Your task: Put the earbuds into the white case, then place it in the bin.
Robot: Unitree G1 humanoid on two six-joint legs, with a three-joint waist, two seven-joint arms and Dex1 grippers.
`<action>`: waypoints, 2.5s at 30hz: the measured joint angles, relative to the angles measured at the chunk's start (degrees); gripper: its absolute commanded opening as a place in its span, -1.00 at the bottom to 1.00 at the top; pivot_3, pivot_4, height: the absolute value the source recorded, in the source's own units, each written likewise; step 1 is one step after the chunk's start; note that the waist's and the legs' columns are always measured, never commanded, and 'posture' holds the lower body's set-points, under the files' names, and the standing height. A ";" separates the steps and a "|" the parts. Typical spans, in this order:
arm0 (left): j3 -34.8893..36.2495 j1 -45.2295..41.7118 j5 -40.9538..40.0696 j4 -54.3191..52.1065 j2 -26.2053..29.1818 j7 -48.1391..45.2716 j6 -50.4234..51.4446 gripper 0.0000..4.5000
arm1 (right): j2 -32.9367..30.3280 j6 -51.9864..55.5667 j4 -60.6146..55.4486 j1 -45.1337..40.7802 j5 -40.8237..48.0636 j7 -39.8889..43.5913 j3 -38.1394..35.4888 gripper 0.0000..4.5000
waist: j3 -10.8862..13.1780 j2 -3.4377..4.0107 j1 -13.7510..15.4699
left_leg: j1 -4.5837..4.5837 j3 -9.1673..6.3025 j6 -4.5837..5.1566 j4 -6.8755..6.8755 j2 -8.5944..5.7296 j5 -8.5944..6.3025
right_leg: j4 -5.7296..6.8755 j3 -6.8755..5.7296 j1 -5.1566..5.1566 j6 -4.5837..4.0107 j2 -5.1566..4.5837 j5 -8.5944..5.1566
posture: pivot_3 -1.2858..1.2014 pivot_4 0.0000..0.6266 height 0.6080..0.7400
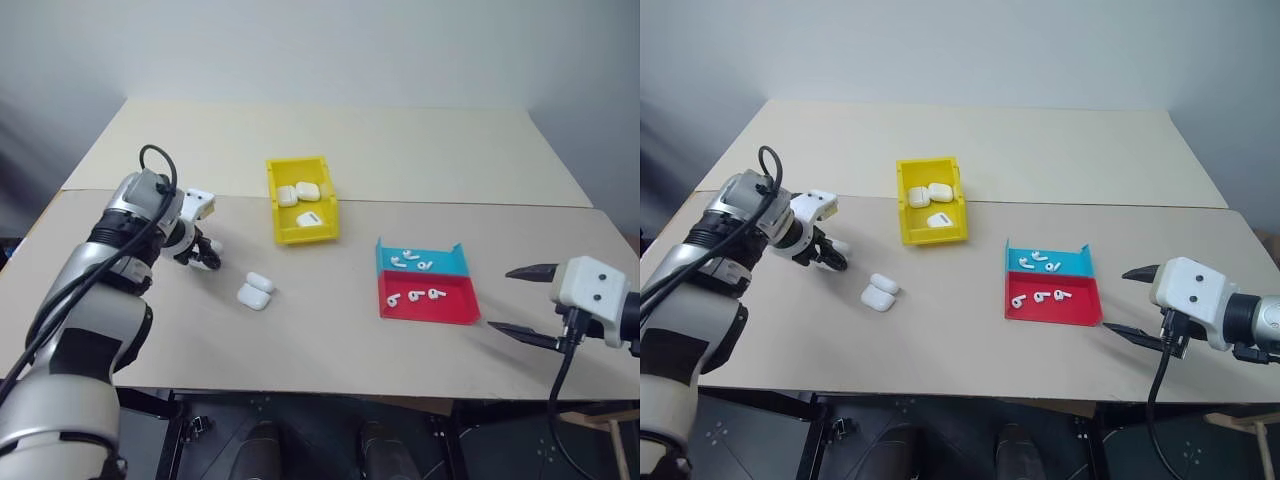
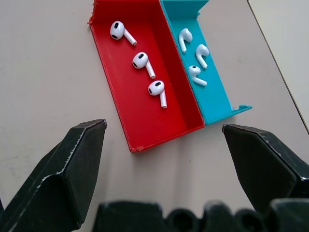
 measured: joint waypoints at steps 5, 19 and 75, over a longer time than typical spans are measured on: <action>12.62 4.71 -2.78 -24.56 6.47 0.94 -0.58 0.23 | -4.25 4.54 -0.41 -3.73 2.92 2.36 -1.72 1.00 | -0.01 0.07 -0.38 | -0.03 0.03 0.00 -0.04 0.03 0.00 | 0.02 0.03 -0.06 0.01 -0.02 0.00 | 0.03 -0.52 1.00; 34.57 45.36 -12.38 -69.68 -18.92 10.04 -35.80 0.23 | -11.06 12.41 8.31 -35.75 -6.48 12.02 33.91 0.44 | -0.07 0.12 -0.05 | 0.03 0.15 -0.03 0.09 0.05 0.02 | 0.00 0.10 -0.07 -0.06 -0.06 0.08 | 0.03 -0.52 1.00; 23.88 64.61 -19.48 -53.92 -19.42 -16.87 -84.58 0.23 | 12.71 6.92 30.02 -53.43 -35.54 18.93 54.65 -0.32 | -0.29 0.51 -0.10 | 0.20 0.17 -0.01 0.04 0.07 0.01 | -0.03 0.09 0.05 -0.08 -0.01 0.09 | 0.03 -0.52 1.00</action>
